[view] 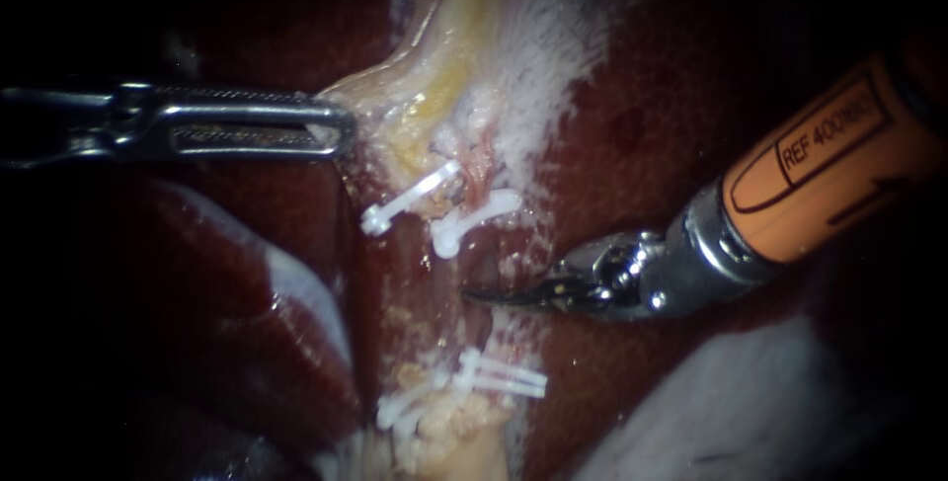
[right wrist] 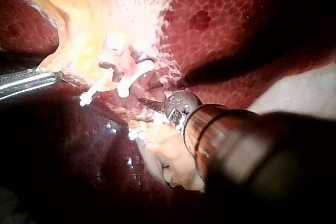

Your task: Go back from the cut right tube

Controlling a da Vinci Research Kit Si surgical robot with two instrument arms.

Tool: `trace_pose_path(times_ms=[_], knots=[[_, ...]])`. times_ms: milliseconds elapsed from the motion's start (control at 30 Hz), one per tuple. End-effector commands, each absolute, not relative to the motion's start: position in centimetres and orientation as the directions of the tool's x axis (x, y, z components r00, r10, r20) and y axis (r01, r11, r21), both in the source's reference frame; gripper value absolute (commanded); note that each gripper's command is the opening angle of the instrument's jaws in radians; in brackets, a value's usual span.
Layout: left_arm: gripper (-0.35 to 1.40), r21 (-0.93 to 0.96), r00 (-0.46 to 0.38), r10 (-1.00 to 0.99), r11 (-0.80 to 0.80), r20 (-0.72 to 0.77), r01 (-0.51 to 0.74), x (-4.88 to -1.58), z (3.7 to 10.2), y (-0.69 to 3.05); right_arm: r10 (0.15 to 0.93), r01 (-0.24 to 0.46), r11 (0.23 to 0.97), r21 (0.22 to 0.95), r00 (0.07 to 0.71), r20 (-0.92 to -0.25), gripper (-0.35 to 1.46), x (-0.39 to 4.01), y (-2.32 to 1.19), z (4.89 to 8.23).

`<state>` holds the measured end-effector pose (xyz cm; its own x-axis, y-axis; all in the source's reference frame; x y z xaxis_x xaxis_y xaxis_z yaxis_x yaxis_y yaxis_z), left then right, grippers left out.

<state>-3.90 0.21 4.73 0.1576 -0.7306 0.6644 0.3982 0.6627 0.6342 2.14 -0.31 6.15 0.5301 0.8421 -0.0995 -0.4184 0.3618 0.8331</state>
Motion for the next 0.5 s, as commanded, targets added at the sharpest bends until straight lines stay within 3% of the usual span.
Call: trace_pose_path(times_ms=[33,467,500], knots=[[-0.35,0.635,0.158,-0.73,0.663,0.664,0.397,-3.9,4.74,0.2,0.842,-0.419,0.361,0.833,0.53,-0.099,-0.35,2.14,-0.31,6.15],[-0.35,0.634,0.158,-0.73,0.663,0.665,0.397,-3.9,4.74,0.2,0.843,-0.417,0.338,0.844,0.533,-0.075,-0.35,2.15,-0.35,6.19],[-0.35,0.634,0.158,-0.73,0.663,0.665,0.397,-3.9,4.74,0.2,0.842,-0.416,0.339,0.844,0.534,-0.075,-0.25,2.16,-0.35,6.19]])
